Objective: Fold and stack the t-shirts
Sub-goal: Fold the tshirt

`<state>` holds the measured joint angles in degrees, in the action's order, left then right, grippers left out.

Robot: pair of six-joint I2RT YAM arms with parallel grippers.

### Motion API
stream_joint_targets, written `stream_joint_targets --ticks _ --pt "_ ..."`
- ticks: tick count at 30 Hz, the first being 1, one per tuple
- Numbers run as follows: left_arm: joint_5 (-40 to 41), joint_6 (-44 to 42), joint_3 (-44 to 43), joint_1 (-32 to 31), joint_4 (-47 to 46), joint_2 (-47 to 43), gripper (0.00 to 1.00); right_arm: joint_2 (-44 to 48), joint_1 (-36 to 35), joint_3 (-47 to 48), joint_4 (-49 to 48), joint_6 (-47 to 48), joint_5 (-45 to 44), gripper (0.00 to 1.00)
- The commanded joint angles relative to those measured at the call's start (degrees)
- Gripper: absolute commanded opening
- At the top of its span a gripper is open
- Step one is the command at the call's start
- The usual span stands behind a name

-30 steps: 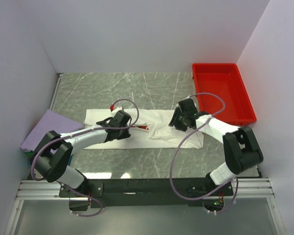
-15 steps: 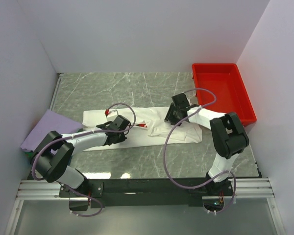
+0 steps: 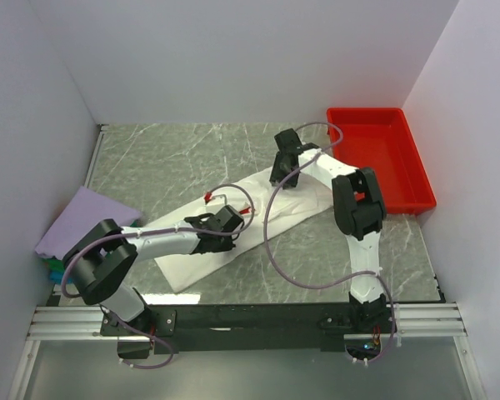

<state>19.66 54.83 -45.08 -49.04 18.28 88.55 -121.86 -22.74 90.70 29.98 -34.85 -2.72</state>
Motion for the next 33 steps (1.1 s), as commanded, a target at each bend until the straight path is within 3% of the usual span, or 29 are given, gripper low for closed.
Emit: stream_joint_targets --ticks 1,19,25,33 --pt "-7.3 2.3 -1.6 -3.8 -0.2 3.9 0.17 -5.4 -0.4 8.2 7.9 4.0 0.3 0.50" --pt "-14.5 4.3 -12.9 -9.0 -8.2 13.7 0.14 -23.0 -5.1 39.3 17.6 16.2 9.1 0.50" --pt "-15.7 3.0 -14.9 -9.0 -10.8 14.4 0.14 -21.2 -4.7 38.3 16.3 19.5 6.5 0.52" --pt "-13.5 -1.2 -14.1 -7.7 -7.7 5.3 0.13 -7.6 -2.1 32.5 13.1 16.5 6.2 0.54"
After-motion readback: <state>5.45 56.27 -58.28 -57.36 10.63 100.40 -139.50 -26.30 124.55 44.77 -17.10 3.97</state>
